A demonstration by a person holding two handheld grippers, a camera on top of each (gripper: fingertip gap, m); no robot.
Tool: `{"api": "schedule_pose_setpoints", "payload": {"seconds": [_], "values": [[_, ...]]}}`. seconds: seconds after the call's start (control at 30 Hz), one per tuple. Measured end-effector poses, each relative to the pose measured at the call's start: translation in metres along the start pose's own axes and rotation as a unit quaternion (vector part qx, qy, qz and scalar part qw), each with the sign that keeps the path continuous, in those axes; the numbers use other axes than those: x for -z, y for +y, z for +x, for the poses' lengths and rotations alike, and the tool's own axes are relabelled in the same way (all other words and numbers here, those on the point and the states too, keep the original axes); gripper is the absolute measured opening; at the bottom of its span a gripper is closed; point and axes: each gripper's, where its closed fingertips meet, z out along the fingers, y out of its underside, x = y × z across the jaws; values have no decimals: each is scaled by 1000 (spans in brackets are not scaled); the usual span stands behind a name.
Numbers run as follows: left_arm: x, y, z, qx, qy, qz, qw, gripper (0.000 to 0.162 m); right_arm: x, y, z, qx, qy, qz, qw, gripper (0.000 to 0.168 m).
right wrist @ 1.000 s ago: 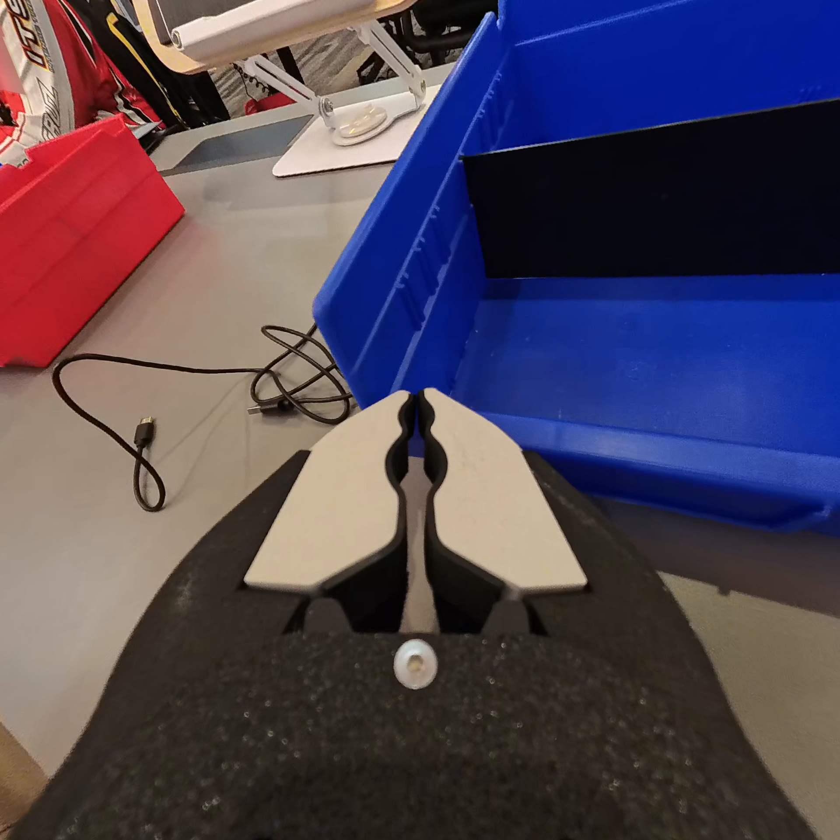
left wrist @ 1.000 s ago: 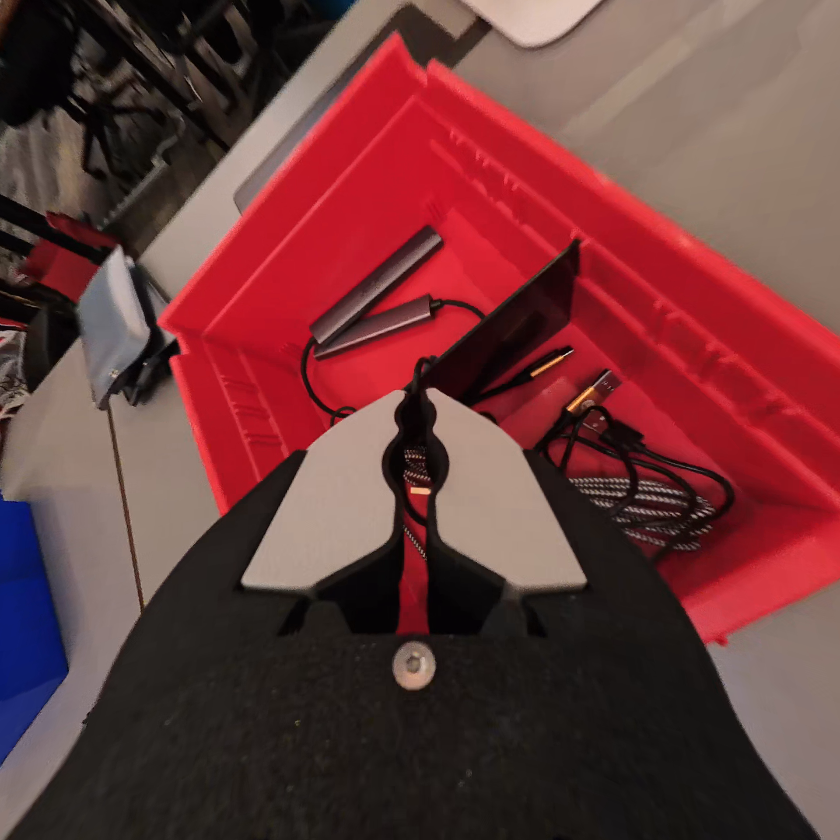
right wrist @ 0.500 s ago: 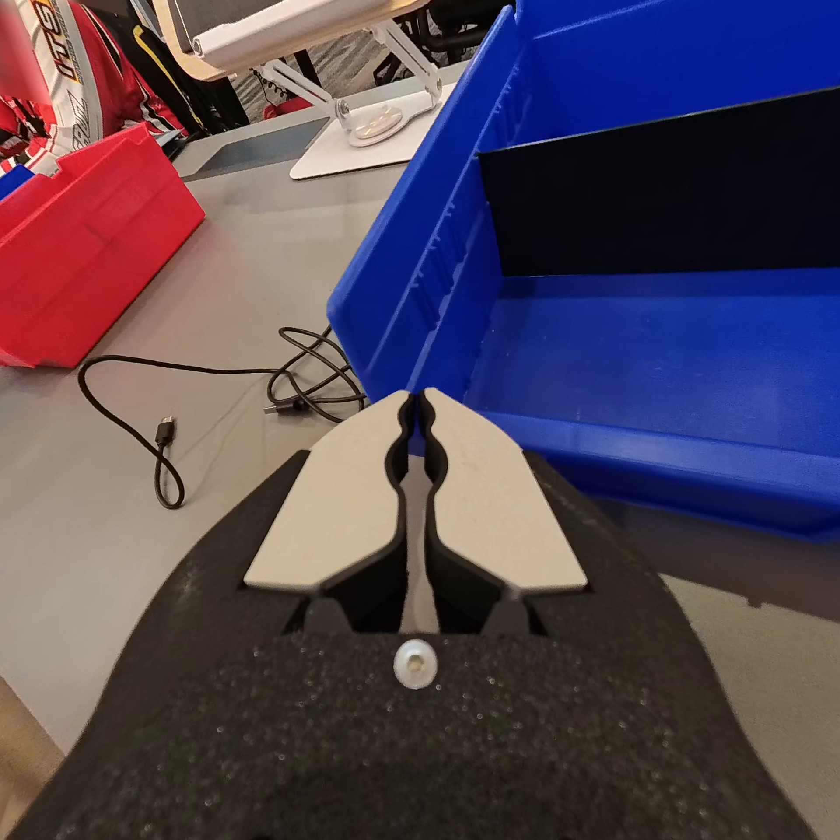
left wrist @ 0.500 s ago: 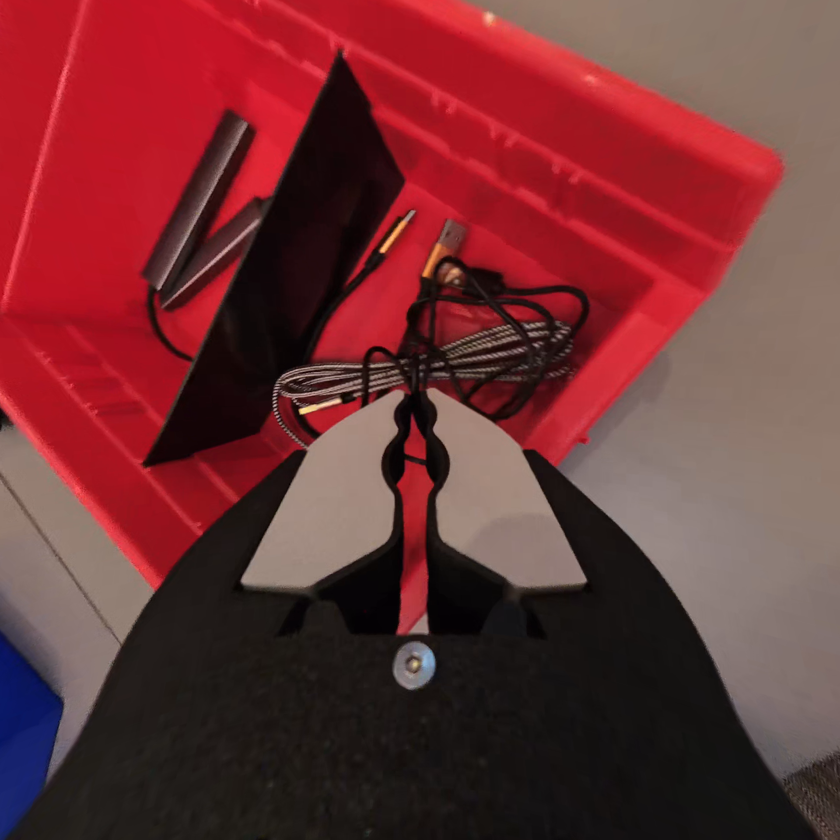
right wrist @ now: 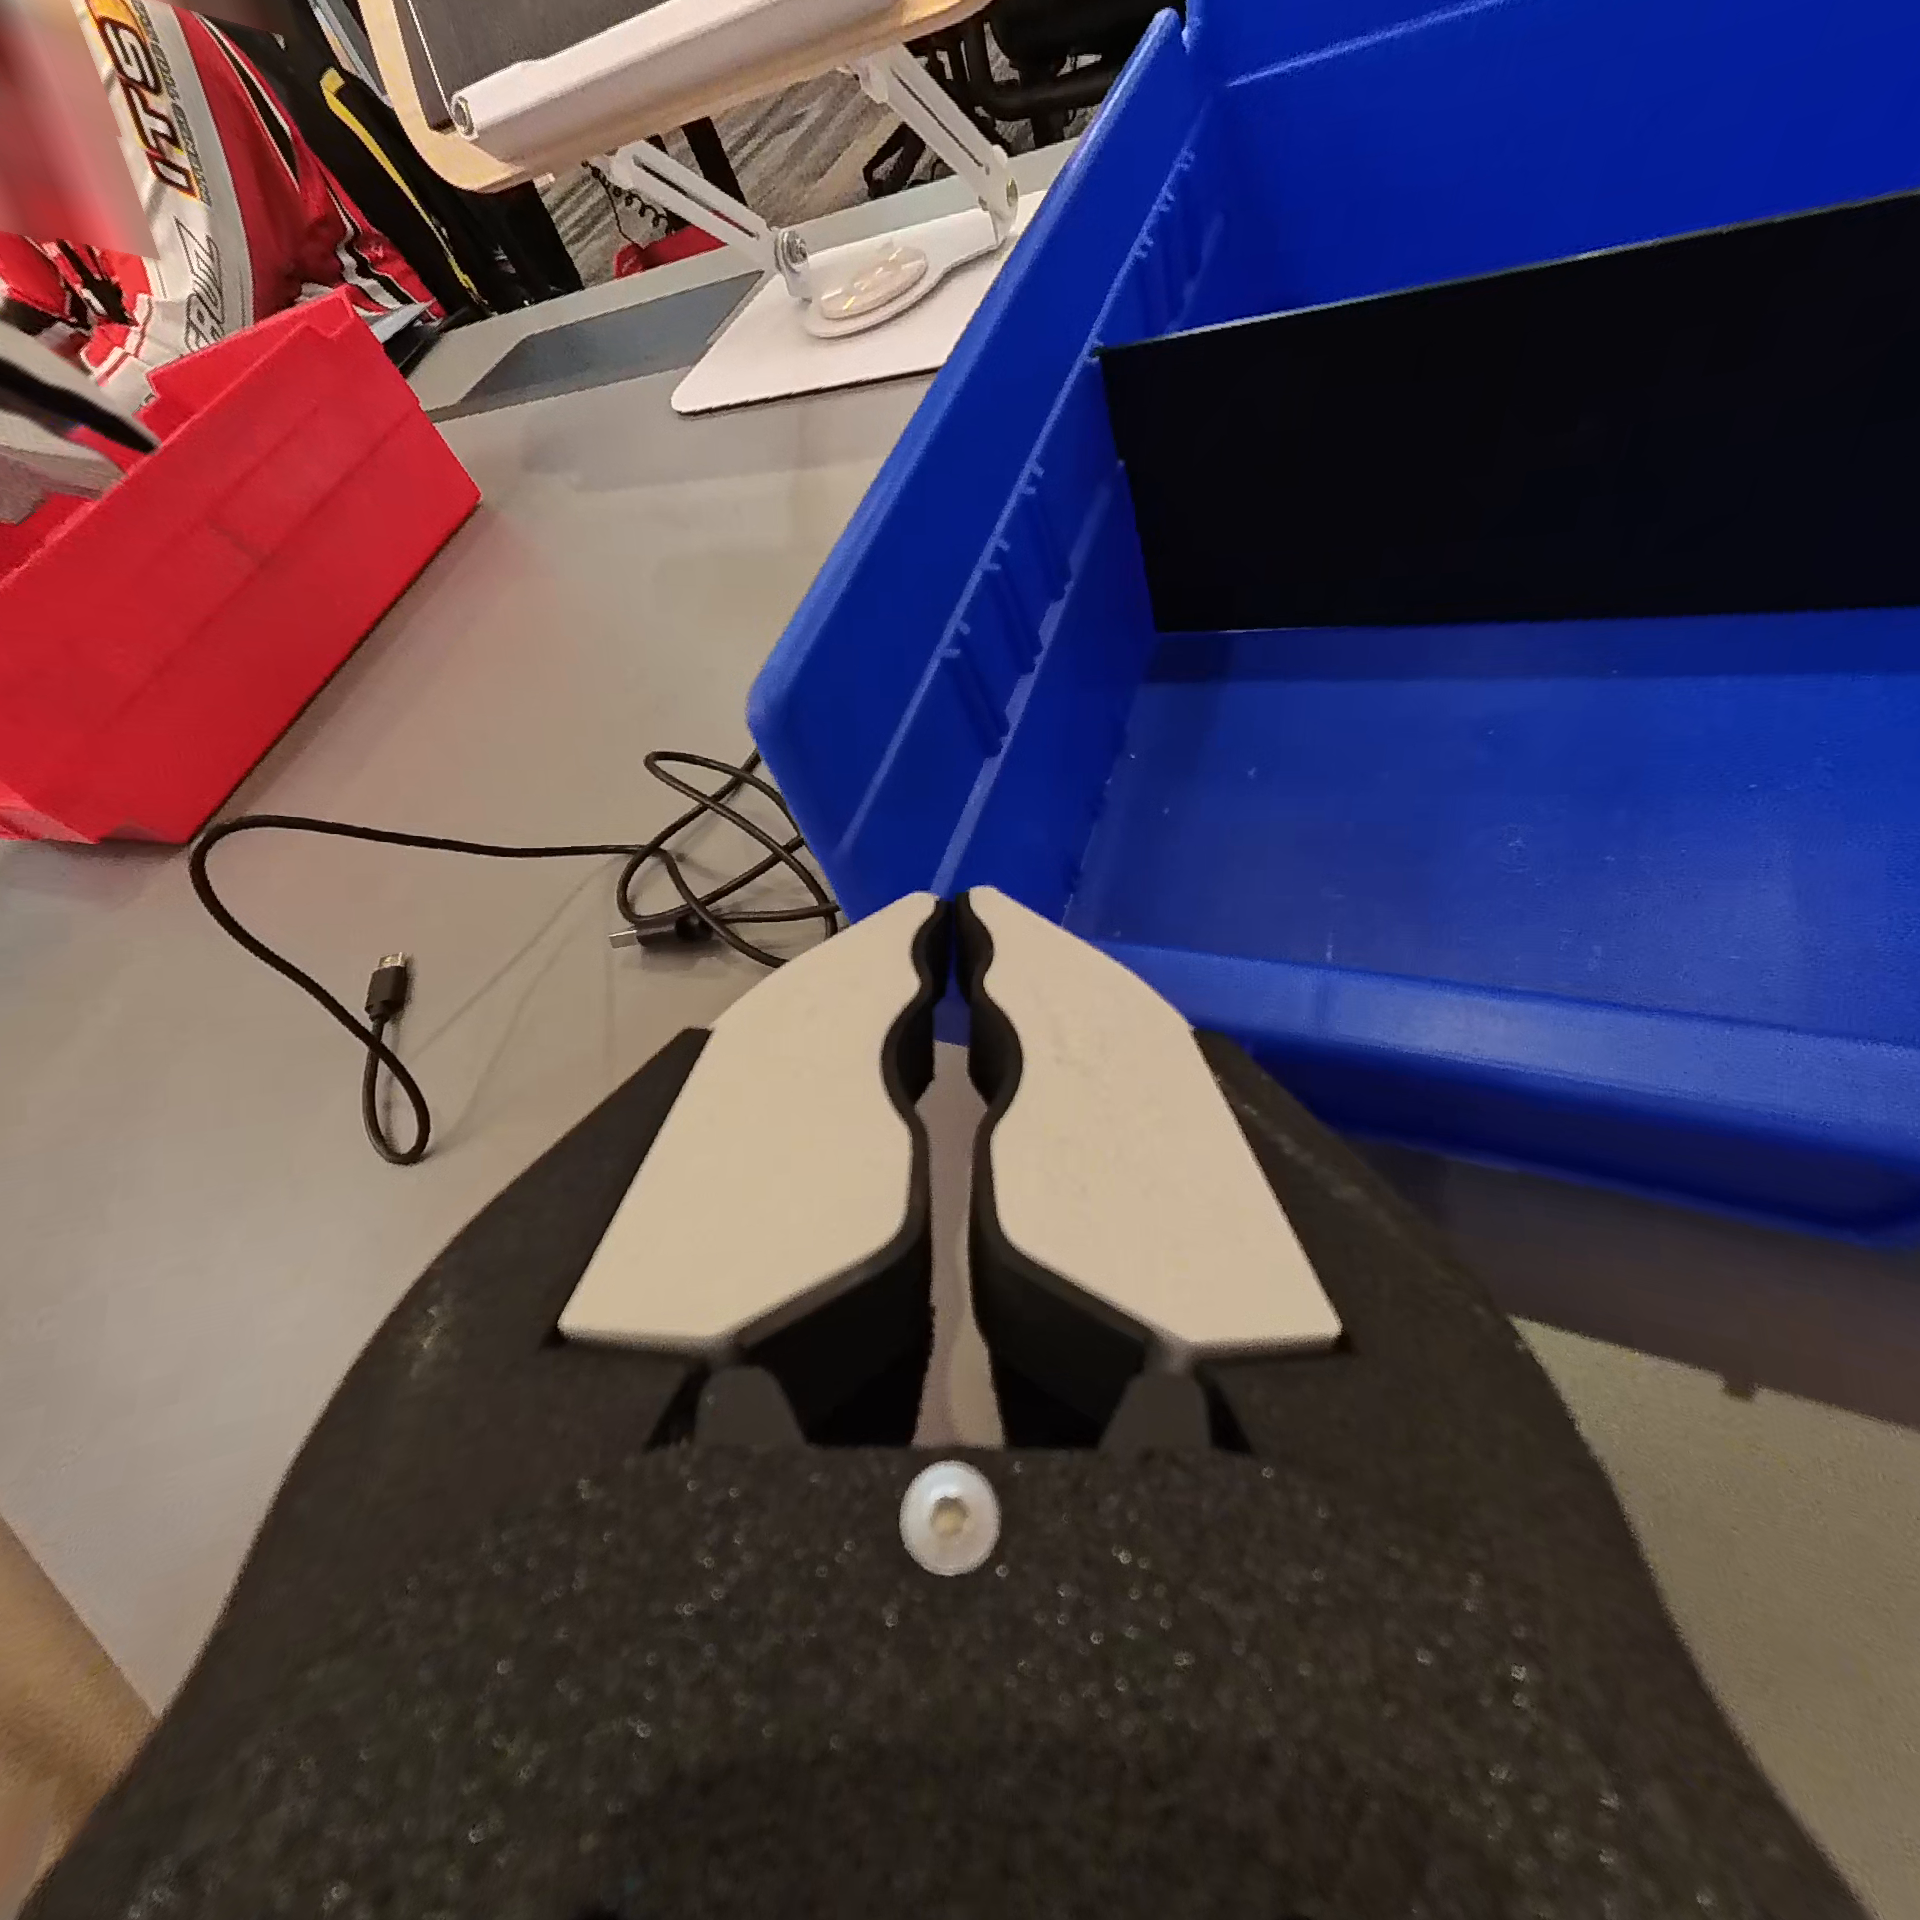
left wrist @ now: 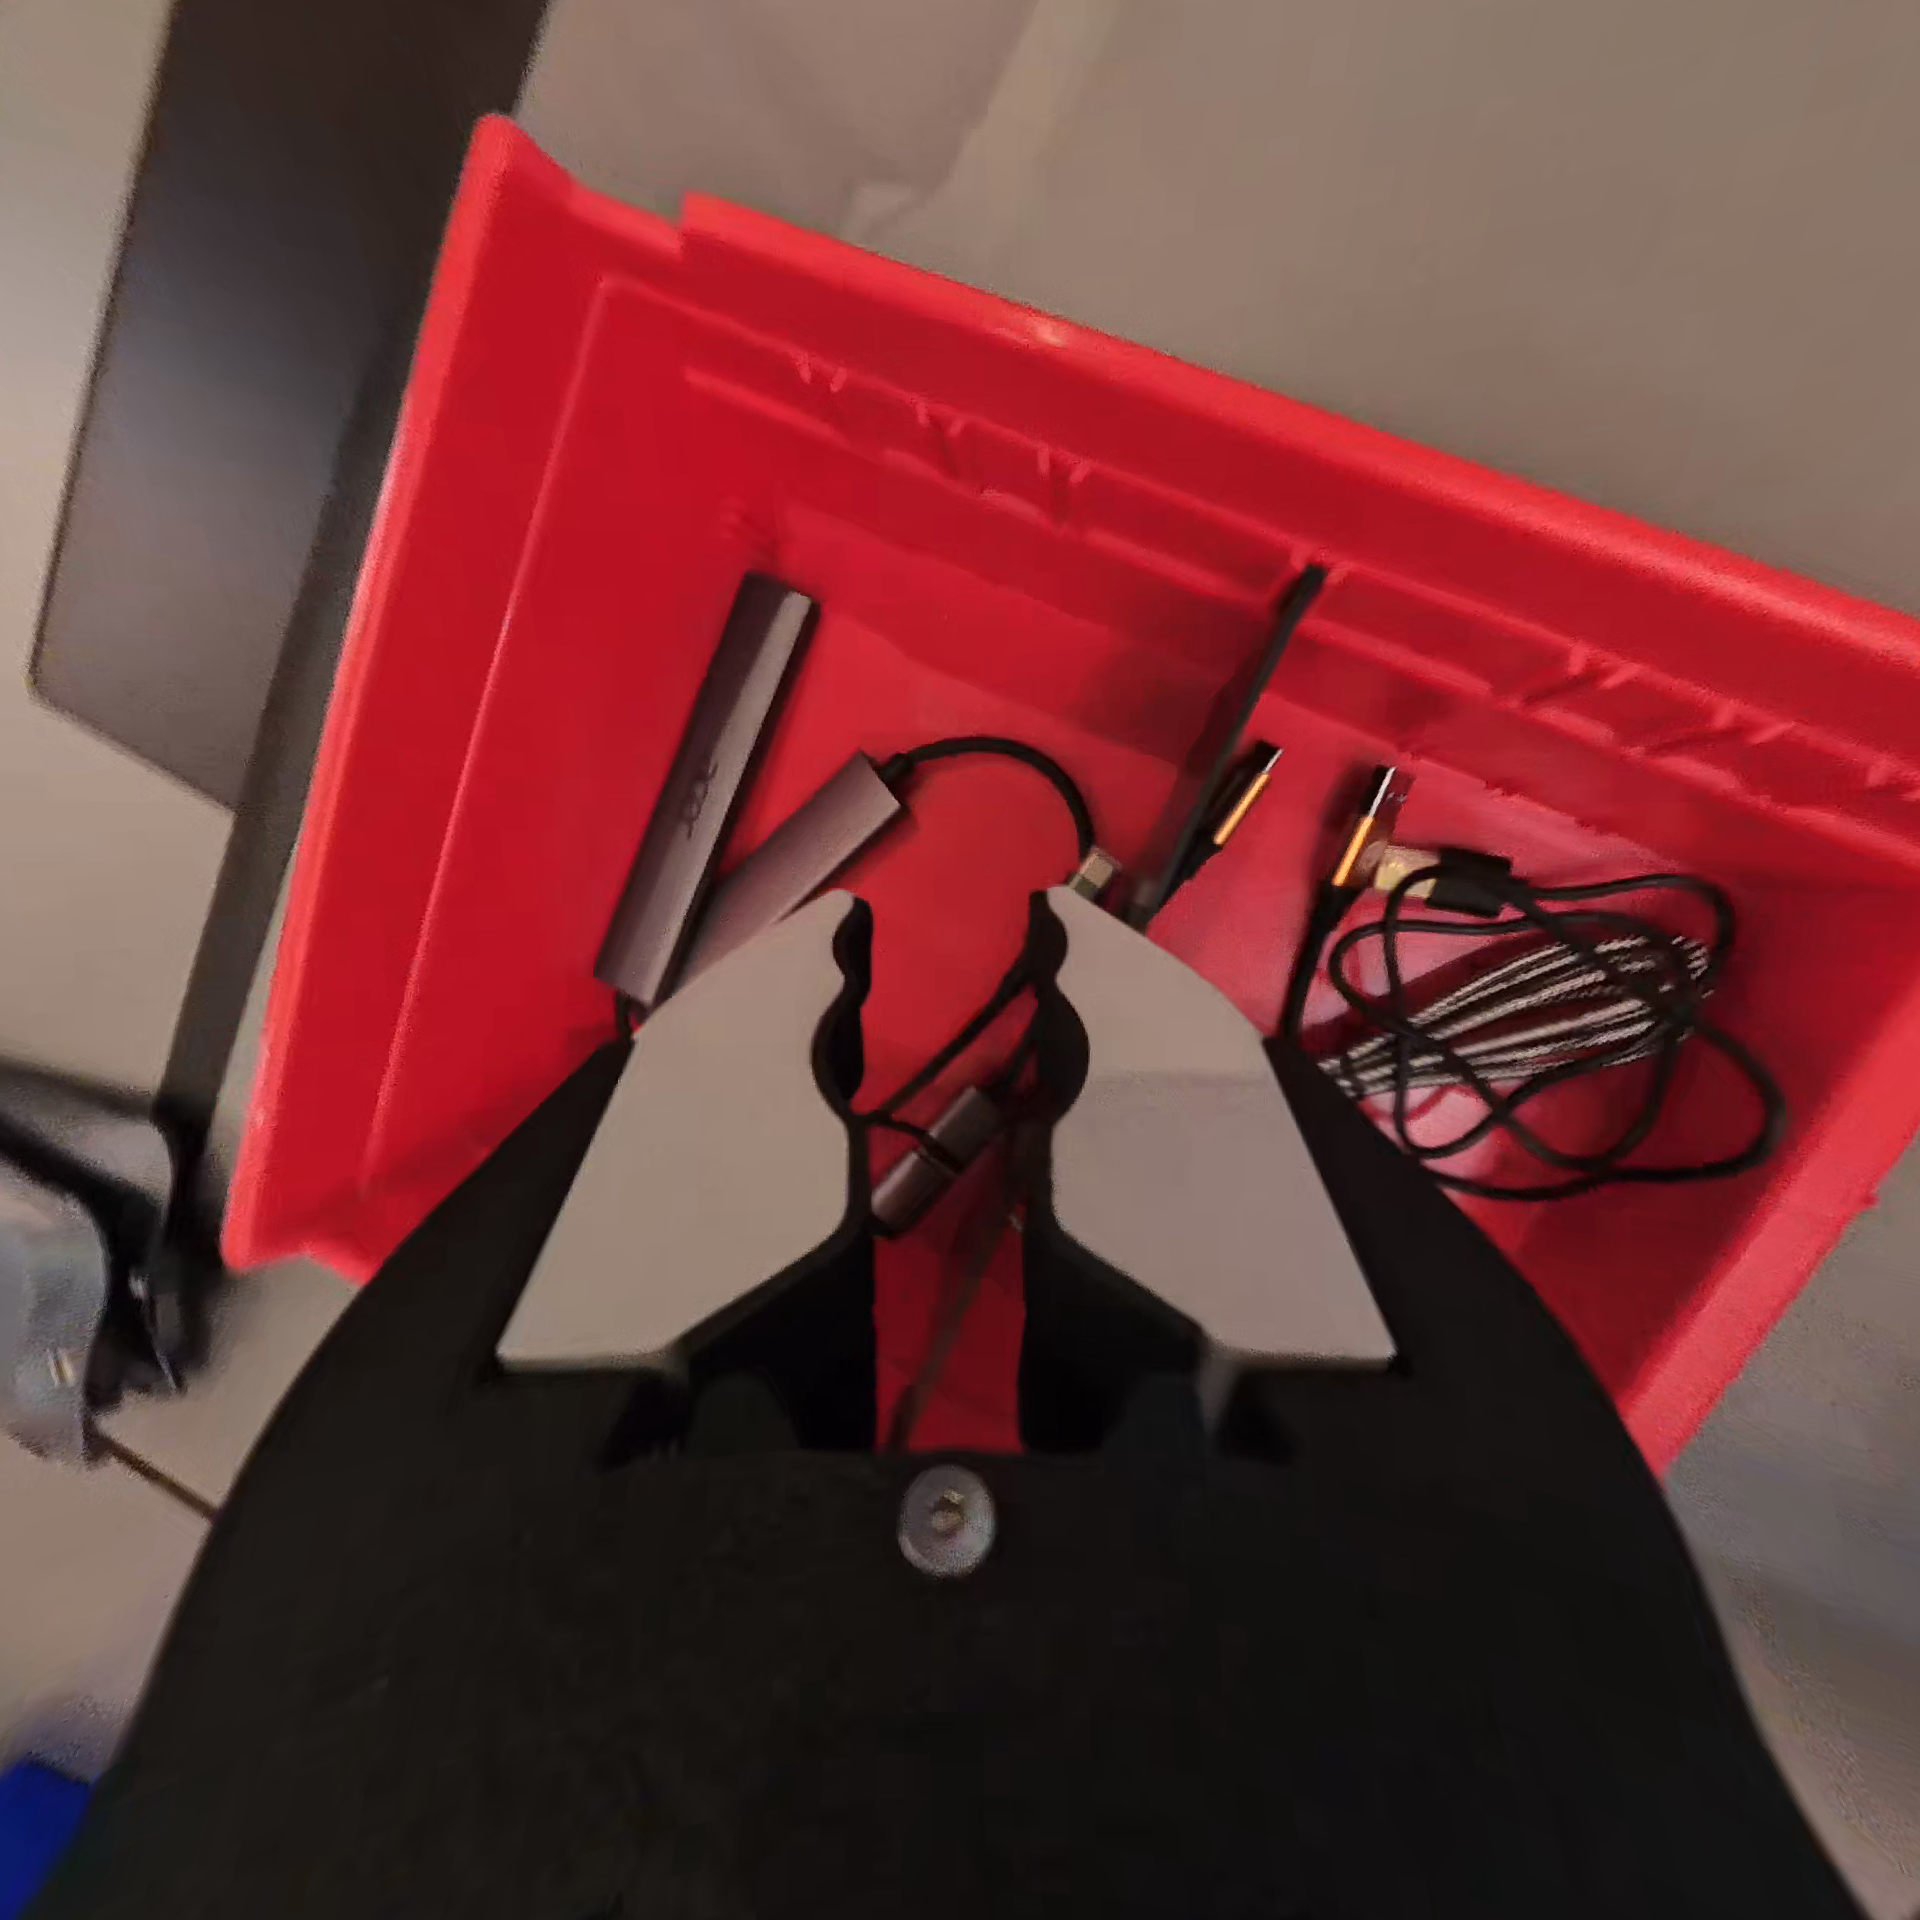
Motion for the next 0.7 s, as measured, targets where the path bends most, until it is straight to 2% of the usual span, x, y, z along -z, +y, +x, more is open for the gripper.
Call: {"api": "schedule_pose_setpoints", "payload": {"seconds": [0.2, 0.37, 0.47, 0.5, 0.7], "values": [[-50, 6, -8, -101, 94, -84, 987, 32, -1, 0, 0, 3, -13, -5, 1000, 0], [-75, 14, -23, -171, 87, -139, 971, 37, -2, -2, 0, 11, -23, -5, 1000, 0], [-85, 19, -26, -206, 82, -146, 964, 39, -3, -5, 0, 18, -30, 2, 999, 0], [-84, 19, -21, -214, 94, -139, 962, 26, -3, -6, 0, 20, -32, 3, 999, 0], [-83, 19, -21, -253, 69, -98, 960, 24, -3, -10, 1, 24, -35, 12, 999, 0]]}}
